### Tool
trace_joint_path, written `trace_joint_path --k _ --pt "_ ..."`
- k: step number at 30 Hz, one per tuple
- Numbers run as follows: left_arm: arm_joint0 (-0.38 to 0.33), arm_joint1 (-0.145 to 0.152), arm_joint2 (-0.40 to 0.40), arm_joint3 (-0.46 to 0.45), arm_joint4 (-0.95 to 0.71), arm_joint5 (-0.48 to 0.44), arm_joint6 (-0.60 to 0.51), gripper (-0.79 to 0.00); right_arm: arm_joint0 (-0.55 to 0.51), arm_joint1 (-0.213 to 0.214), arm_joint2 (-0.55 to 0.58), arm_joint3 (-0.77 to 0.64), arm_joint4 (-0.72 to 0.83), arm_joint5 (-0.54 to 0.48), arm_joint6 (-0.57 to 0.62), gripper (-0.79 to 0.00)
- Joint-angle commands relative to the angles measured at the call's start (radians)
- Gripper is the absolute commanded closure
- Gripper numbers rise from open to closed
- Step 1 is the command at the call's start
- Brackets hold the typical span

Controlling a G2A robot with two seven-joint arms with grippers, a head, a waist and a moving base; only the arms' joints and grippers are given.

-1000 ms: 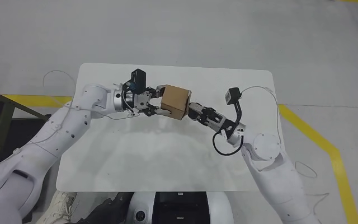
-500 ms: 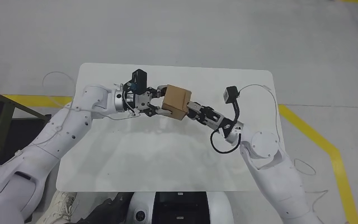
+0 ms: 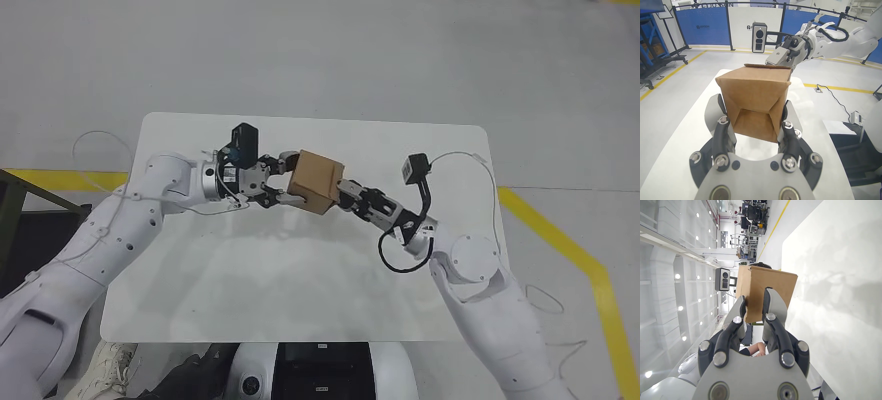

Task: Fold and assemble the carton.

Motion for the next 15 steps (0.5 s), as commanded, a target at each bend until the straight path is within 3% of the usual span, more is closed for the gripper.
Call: trace_joint_path --k 1,15 --pt "0.002 0.001 -0.002 -0.001 0.001 0.000 0.007 -0.215 -0.002 0.000 0.001 0.001 0.002 0.000 -0.003 -0.169" --pt "0.006 0.001 -0.005 -0.003 0.010 0.000 0.037 -0.203 -0.002 0.000 0.002 0.020 0.078 -0.020 0.042 -0.188"
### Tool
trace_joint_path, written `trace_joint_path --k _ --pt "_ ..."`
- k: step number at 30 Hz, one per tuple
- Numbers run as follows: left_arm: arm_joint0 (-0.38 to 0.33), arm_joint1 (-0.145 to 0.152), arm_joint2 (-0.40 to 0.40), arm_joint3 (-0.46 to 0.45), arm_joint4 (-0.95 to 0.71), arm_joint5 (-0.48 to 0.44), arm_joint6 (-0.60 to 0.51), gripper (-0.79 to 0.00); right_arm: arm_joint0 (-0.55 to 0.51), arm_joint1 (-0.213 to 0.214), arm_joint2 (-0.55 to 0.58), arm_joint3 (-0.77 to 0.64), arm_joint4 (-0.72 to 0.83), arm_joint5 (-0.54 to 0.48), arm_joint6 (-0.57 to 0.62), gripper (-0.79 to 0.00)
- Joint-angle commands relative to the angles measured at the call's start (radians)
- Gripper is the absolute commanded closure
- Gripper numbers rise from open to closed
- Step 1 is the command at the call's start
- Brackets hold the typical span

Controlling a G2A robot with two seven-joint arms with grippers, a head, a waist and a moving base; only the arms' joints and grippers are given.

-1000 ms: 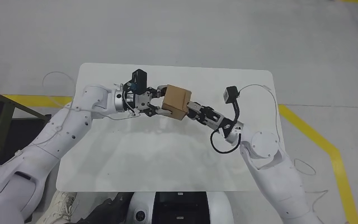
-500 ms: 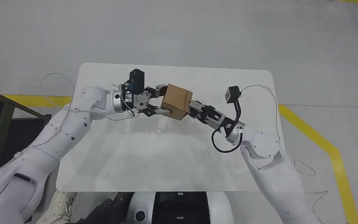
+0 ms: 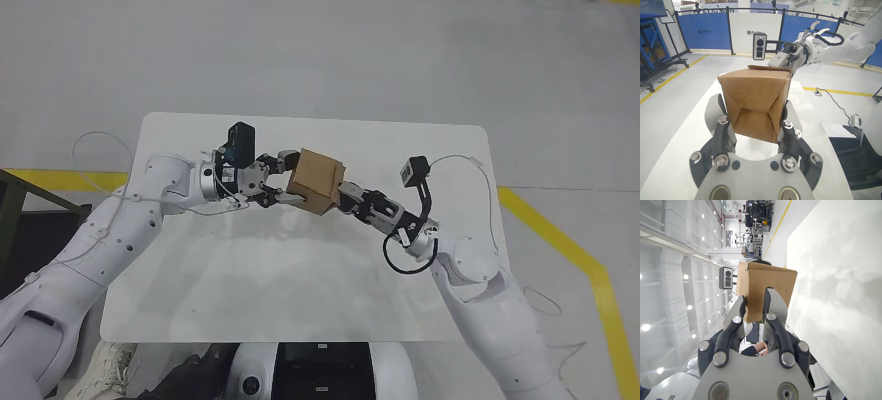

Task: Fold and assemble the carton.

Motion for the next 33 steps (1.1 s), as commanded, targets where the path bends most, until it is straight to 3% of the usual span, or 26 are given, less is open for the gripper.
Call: trace_joint_path --k 1,6,16,21,25,26,27,28,29,30,32,33 --pt "0.000 0.000 0.001 -0.001 0.002 0.000 0.002 -0.203 0.004 0.000 -0.003 0.004 0.002 0.000 0.003 -0.185" --pt "-0.001 0.000 -0.001 0.002 0.005 0.000 0.009 -0.200 0.005 0.000 -0.002 0.005 -0.002 -0.001 -0.003 -0.102" --pt "0.003 0.002 -0.006 -0.008 0.014 0.000 0.037 -0.166 -0.006 0.001 0.008 0.005 0.033 -0.015 -0.007 -0.092" --pt "0.009 0.005 -0.011 -0.010 0.025 0.000 0.055 -0.151 -0.007 -0.001 0.008 0.014 0.063 -0.026 -0.006 -0.006" --pt "0.012 0.005 -0.011 -0.008 0.029 0.000 0.058 -0.148 -0.007 -0.001 0.010 0.022 0.098 -0.029 0.009 0.000" --pt "0.012 0.005 -0.010 -0.008 0.031 0.000 0.057 -0.148 -0.007 -0.001 0.011 0.023 0.107 -0.029 0.013 -0.034" --pt "0.012 0.005 -0.010 -0.007 0.031 0.000 0.056 -0.148 -0.006 -0.001 0.012 0.024 0.113 -0.029 0.016 -0.157" --pt "0.011 0.005 -0.009 -0.008 0.032 0.000 0.055 -0.148 -0.005 -0.001 0.012 0.023 0.118 -0.030 0.019 -0.308" --pt "0.011 0.004 -0.008 -0.007 0.032 0.000 0.055 -0.148 -0.005 -0.001 0.012 0.023 0.123 -0.030 0.021 -0.406" --pt "0.010 0.004 -0.008 -0.007 0.032 0.000 0.055 -0.148 -0.005 -0.001 0.012 0.023 0.125 -0.030 0.024 -0.619" --pt "0.009 0.004 -0.007 -0.007 0.032 0.000 0.054 -0.148 -0.004 -0.001 0.012 0.021 0.127 -0.030 0.027 -0.748" --pt "0.009 0.004 -0.006 -0.006 0.032 0.000 0.053 -0.148 -0.005 -0.001 0.012 0.021 0.130 -0.030 0.028 -0.767"
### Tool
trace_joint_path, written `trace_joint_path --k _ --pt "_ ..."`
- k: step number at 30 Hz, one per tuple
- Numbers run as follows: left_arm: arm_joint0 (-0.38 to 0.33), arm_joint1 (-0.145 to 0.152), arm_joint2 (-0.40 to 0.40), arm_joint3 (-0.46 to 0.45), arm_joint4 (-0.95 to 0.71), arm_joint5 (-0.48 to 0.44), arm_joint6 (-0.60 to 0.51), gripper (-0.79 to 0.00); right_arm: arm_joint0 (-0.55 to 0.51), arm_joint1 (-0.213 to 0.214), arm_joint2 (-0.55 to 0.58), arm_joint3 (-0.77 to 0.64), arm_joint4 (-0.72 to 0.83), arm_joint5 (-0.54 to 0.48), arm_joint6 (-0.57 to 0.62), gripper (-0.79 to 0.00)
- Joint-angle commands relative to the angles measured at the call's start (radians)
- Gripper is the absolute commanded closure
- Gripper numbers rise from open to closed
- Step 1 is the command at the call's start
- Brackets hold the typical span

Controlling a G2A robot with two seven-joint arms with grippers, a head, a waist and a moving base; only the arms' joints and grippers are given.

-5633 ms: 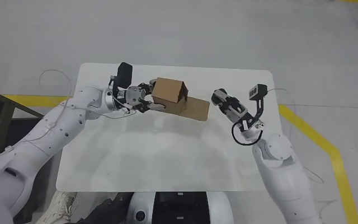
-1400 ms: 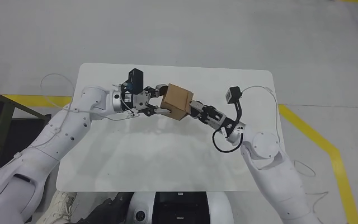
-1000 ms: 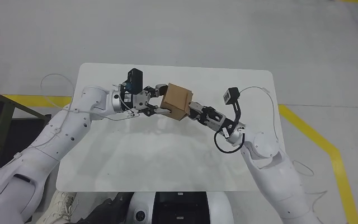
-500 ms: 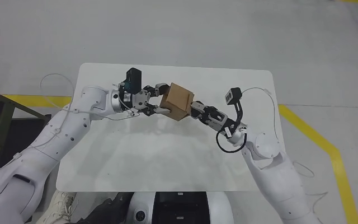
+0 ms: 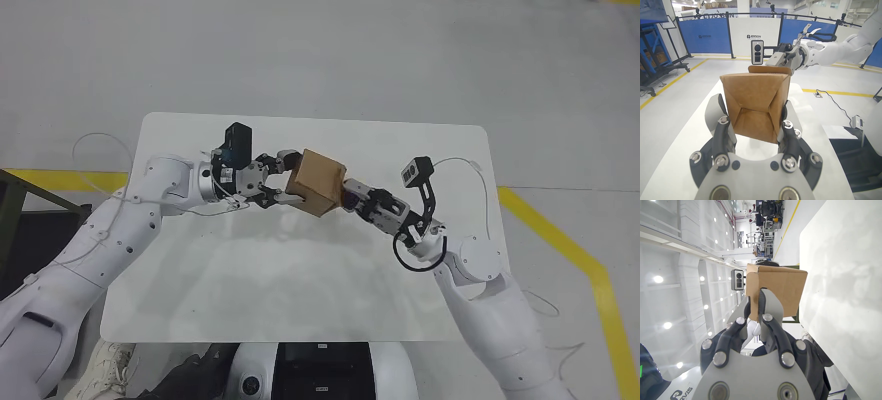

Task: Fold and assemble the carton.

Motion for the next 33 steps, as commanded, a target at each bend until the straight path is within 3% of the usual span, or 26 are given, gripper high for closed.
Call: trace_joint_path --k 1,5,8,11,17,33 --pt "-0.001 0.000 0.001 0.000 0.000 0.000 -0.001 -0.145 -0.001 0.000 0.000 0.000 0.004 -0.001 0.001 -0.767" --pt "-0.001 0.000 0.001 0.002 -0.002 0.000 -0.002 -0.148 -0.003 0.000 -0.002 0.000 -0.001 -0.003 0.000 -0.760" --pt "-0.001 0.000 0.001 0.002 -0.002 0.000 -0.003 -0.145 -0.005 0.001 -0.005 -0.001 -0.012 -0.005 -0.004 -0.690" --pt "-0.001 0.000 0.002 0.001 -0.001 0.000 -0.001 -0.145 -0.007 0.001 -0.006 -0.003 -0.028 -0.003 -0.013 -0.379" --pt "0.000 0.001 0.001 0.000 0.000 0.000 0.005 -0.148 -0.009 0.002 -0.001 -0.013 -0.038 0.005 -0.032 0.000" --pt "0.003 0.007 -0.006 -0.005 0.005 0.000 0.024 -0.145 -0.026 0.006 0.015 -0.030 -0.050 0.004 -0.060 0.000"
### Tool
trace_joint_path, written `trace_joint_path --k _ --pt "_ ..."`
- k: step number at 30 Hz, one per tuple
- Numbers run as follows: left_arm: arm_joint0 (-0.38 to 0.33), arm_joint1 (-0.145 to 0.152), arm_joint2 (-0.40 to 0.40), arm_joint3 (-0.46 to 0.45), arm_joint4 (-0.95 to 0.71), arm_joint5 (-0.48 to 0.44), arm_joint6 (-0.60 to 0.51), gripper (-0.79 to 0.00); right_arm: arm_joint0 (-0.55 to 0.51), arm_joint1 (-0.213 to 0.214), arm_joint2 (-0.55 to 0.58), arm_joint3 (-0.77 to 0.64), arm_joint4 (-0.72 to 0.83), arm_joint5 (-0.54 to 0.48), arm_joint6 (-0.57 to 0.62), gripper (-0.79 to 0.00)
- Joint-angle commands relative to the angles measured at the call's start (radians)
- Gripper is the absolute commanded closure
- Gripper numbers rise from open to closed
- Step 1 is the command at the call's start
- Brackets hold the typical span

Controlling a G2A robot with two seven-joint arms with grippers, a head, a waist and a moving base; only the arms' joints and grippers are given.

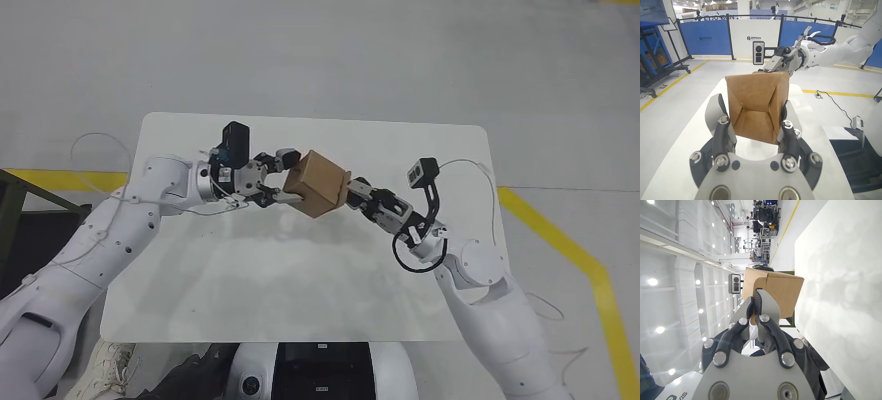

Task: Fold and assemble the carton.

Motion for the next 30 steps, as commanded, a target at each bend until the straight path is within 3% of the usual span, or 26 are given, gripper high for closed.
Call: trace_joint_path --k 1,10,14,17,18,19,30 --pt "0.002 0.002 -0.002 -0.001 -0.001 0.000 0.003 -0.145 -0.002 0.000 0.003 -0.002 0.001 -0.004 -0.004 0.000" --pt "0.006 0.006 -0.007 -0.009 0.003 0.000 0.005 -0.145 -0.008 0.002 0.009 -0.010 -0.003 -0.001 -0.005 0.000" --pt "0.005 0.006 -0.007 -0.006 -0.002 0.000 0.003 -0.197 -0.011 0.003 0.015 -0.016 0.008 -0.029 0.006 0.000" --pt "0.005 0.006 -0.005 -0.001 -0.013 0.000 0.003 -0.391 -0.014 0.004 0.021 -0.018 0.013 -0.049 0.020 0.000" --pt "0.004 0.006 -0.004 0.000 -0.015 0.000 0.004 -0.693 -0.014 0.004 0.022 -0.019 0.015 -0.054 0.024 0.000" --pt "0.004 0.005 -0.002 0.001 -0.020 0.000 0.006 -0.785 -0.014 0.004 0.022 -0.018 0.018 -0.059 0.028 0.000" --pt "-0.026 0.015 0.069 -0.009 -0.077 0.000 0.003 -0.785 0.000 0.003 0.012 -0.008 0.050 -0.101 0.085 0.000"
